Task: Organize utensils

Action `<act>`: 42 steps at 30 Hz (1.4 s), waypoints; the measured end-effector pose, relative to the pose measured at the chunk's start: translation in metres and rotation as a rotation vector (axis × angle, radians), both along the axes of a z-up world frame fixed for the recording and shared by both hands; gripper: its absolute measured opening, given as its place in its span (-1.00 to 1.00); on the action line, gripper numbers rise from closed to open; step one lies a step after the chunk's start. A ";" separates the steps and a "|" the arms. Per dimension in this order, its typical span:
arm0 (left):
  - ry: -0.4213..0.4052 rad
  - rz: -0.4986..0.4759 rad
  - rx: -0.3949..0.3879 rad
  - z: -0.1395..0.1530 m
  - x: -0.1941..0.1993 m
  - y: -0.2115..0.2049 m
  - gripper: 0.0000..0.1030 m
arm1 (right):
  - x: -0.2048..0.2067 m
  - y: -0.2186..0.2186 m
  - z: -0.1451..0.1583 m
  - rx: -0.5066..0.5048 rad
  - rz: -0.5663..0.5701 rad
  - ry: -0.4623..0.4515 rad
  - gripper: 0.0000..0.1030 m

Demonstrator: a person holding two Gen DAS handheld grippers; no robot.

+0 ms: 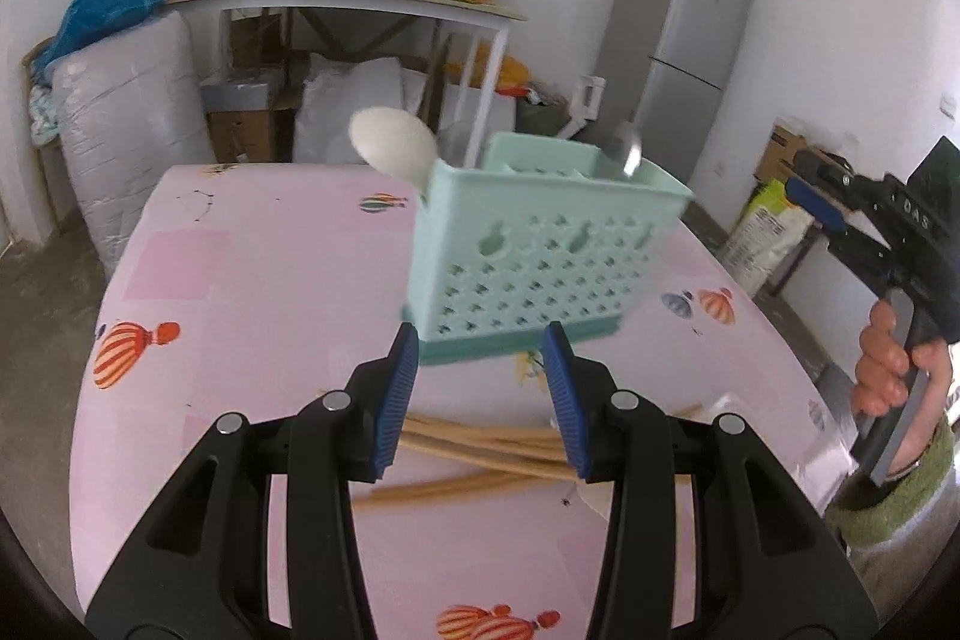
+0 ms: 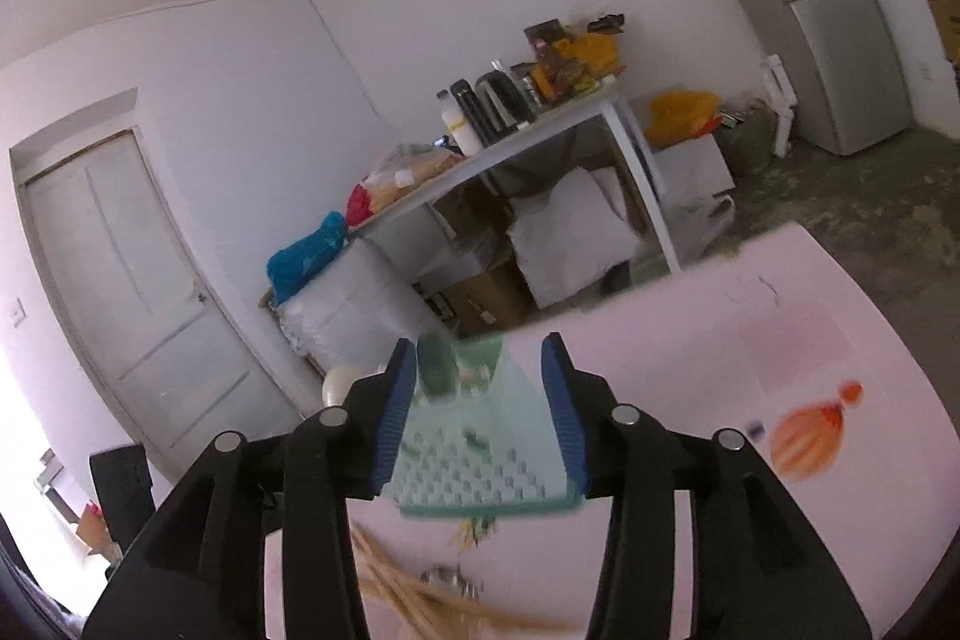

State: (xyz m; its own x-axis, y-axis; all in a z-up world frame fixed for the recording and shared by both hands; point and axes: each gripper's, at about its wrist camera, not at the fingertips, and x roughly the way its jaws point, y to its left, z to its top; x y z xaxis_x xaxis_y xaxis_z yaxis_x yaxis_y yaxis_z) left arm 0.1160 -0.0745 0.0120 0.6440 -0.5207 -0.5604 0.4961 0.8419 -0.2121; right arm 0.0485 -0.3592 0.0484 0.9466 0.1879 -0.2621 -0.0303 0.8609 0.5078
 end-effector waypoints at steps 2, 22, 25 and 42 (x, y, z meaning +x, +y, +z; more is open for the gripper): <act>0.003 -0.031 0.022 -0.007 -0.006 -0.004 -0.20 | -0.011 0.009 -0.011 0.016 -0.004 0.047 -0.16; 0.256 -0.120 0.232 -0.078 -0.018 -0.041 -0.21 | -0.027 0.048 -0.063 0.009 0.105 0.293 -0.15; 0.262 -0.105 0.204 -0.079 -0.008 -0.045 -0.24 | -0.033 0.048 -0.077 0.011 0.121 0.340 -0.16; 0.306 -0.113 0.006 -0.065 -0.007 -0.037 -0.24 | -0.036 0.090 -0.119 -0.001 0.241 0.474 -0.16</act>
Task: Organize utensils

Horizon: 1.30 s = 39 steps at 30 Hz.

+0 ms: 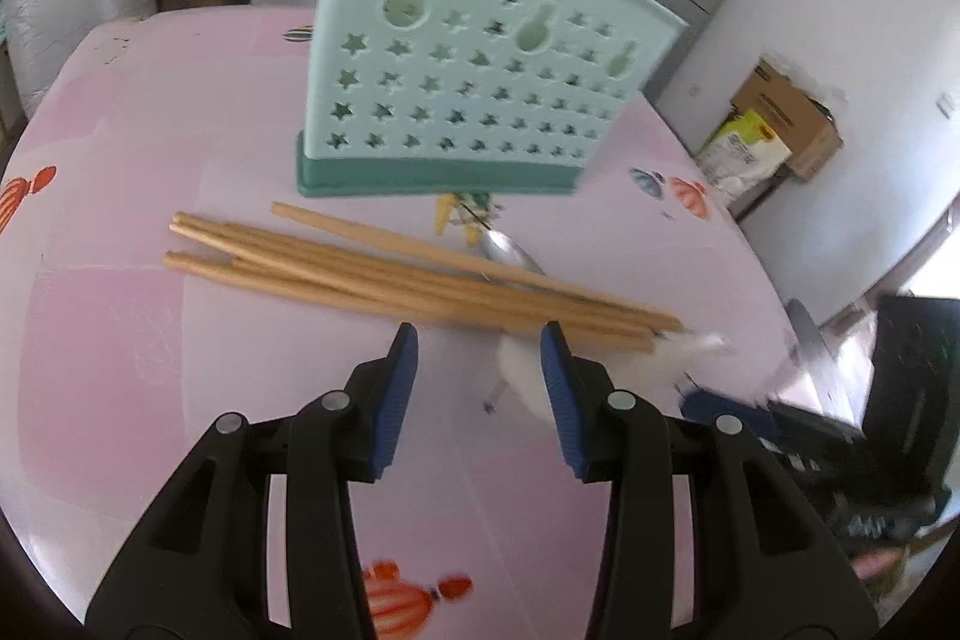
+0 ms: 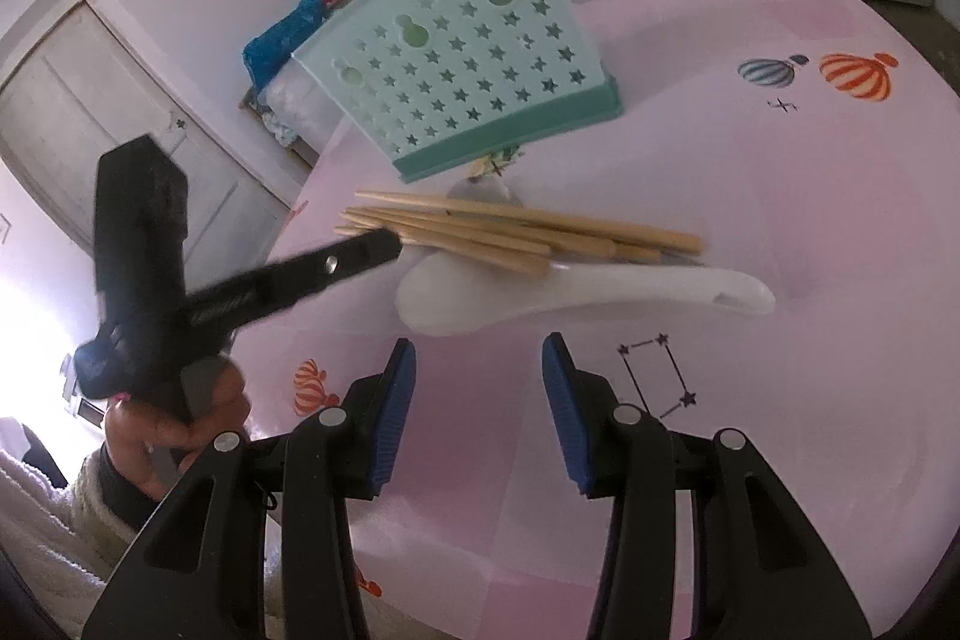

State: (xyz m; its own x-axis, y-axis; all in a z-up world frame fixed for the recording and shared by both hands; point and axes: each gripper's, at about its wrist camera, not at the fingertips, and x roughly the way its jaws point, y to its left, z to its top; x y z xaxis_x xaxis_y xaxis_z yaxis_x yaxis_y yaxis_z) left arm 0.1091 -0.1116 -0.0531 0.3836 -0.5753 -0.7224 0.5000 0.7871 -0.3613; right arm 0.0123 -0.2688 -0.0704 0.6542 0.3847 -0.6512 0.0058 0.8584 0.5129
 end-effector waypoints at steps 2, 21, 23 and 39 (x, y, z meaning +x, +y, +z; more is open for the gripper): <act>0.002 -0.014 0.001 0.003 -0.007 0.002 -0.24 | 0.000 0.000 0.001 -0.004 0.001 -0.004 -0.16; 0.005 -0.034 0.207 -0.011 0.063 -0.030 -0.64 | 0.004 -0.005 0.011 0.013 -0.006 -0.056 -0.16; 0.013 -0.049 0.209 -0.010 0.056 -0.026 -0.64 | 0.004 -0.005 0.009 0.013 -0.003 -0.057 -0.16; 0.386 -0.066 -0.112 -0.028 0.094 -0.030 -0.64 | 0.001 -0.011 0.009 0.029 -0.022 -0.062 -0.16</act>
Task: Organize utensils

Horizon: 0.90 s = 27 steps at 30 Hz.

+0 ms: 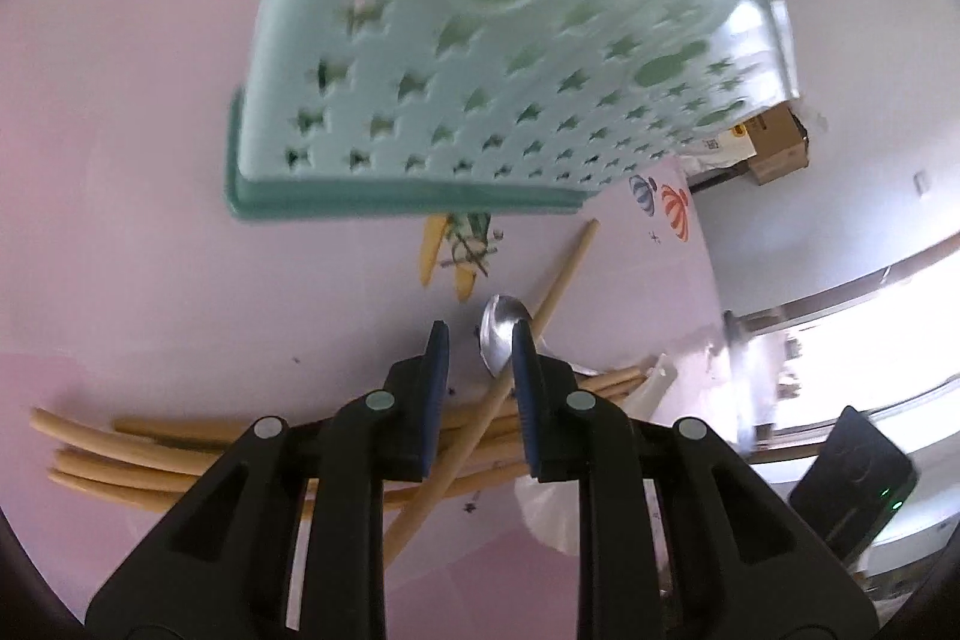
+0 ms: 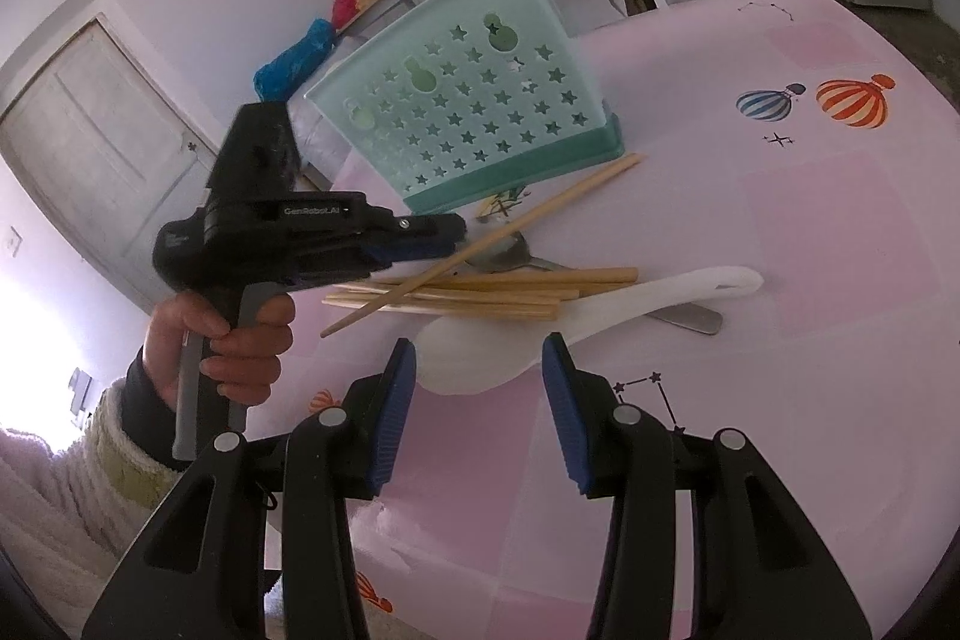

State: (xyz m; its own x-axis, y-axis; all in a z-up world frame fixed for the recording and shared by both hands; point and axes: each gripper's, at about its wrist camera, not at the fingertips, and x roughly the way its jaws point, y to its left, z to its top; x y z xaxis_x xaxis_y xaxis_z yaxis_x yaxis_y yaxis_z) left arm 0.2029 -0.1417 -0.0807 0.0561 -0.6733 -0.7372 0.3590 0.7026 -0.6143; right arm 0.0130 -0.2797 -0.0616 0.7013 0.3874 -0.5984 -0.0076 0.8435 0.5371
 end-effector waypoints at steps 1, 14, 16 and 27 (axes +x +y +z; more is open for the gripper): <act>0.013 0.011 -0.016 -0.001 0.001 0.000 -0.64 | 0.000 0.000 0.000 0.002 0.000 0.001 -0.16; -0.150 0.085 0.014 0.009 -0.007 0.003 -0.98 | -0.002 -0.002 0.000 0.007 -0.010 -0.005 -0.16; -0.240 0.092 0.027 0.022 -0.014 0.005 -0.98 | -0.003 -0.003 0.000 0.006 -0.016 -0.006 -0.16; -0.636 0.108 0.078 0.084 -0.058 0.008 -1.00 | -0.008 0.033 0.008 -0.271 0.051 -0.037 -0.16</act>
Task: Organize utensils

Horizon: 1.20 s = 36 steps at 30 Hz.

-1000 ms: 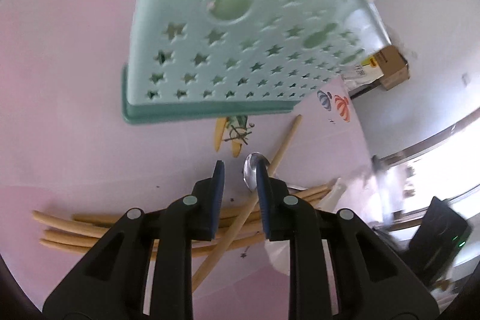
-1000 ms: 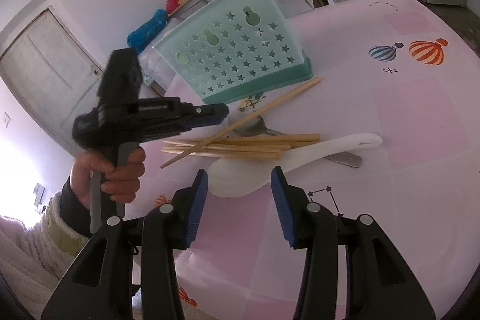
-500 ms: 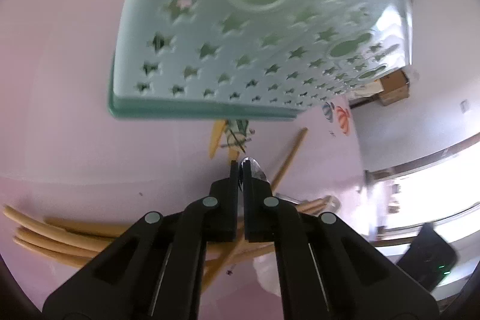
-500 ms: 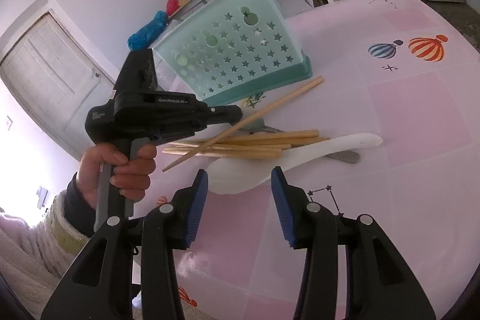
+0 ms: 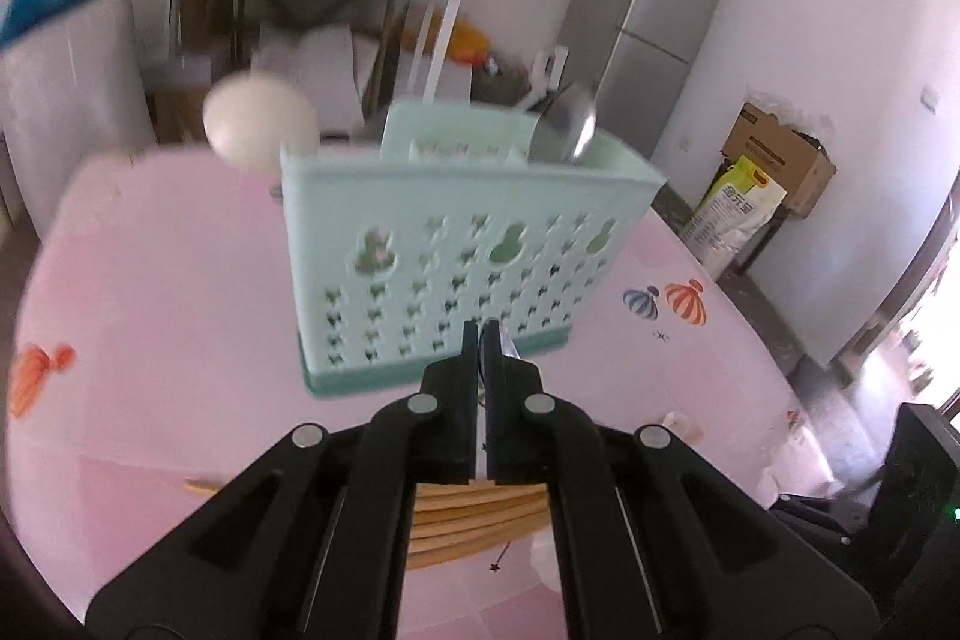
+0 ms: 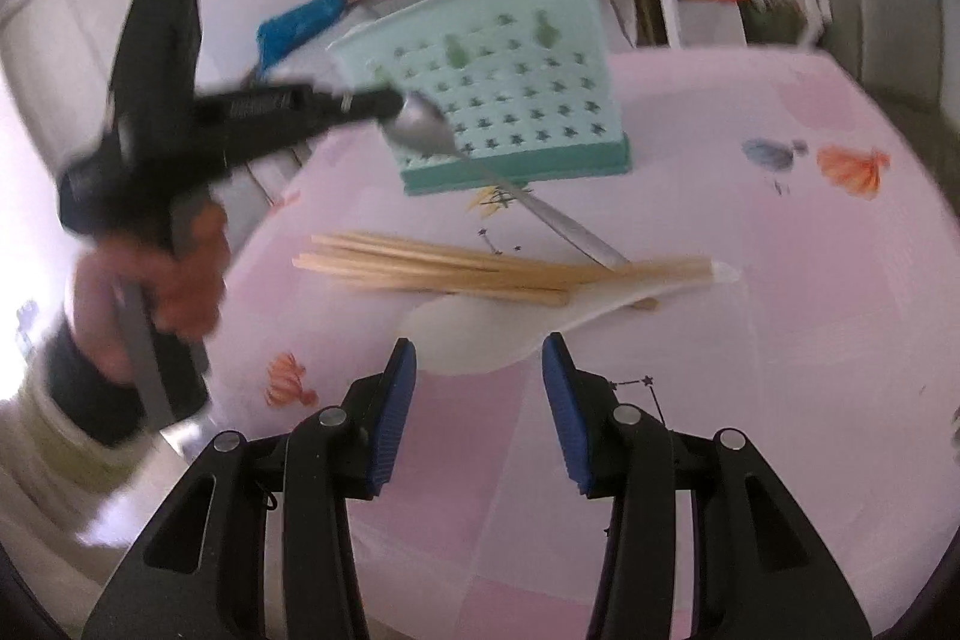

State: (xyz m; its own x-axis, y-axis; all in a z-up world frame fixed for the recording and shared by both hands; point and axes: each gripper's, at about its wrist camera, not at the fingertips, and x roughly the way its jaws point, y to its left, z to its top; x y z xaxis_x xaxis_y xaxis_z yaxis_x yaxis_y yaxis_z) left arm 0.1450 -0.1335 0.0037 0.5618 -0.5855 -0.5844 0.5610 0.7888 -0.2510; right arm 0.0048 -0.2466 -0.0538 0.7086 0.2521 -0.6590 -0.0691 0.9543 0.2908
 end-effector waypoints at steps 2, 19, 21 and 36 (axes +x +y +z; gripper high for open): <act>-0.061 0.008 0.027 0.009 -0.008 0.001 -1.00 | -0.002 0.014 0.003 -0.091 0.031 -0.019 -0.16; -0.186 0.039 0.011 0.042 -0.030 0.009 -0.99 | 0.008 0.100 -0.026 -0.856 0.219 -0.050 -0.60; -0.201 0.040 0.003 0.046 -0.032 0.011 -0.99 | 0.011 0.104 -0.028 -0.888 0.234 -0.048 -0.72; -0.262 0.080 -0.014 0.065 -0.036 0.023 -0.99 | 0.009 0.080 0.026 -0.644 0.182 -0.124 -0.89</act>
State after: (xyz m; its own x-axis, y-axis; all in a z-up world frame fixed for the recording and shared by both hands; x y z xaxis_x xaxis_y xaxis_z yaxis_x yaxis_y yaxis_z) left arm 0.1089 -0.1103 0.0689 0.7376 -0.5404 -0.4049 0.5445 0.8306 -0.1167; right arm 0.0138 -0.1665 -0.0277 0.7720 -0.0407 -0.6343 -0.2415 0.9043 -0.3520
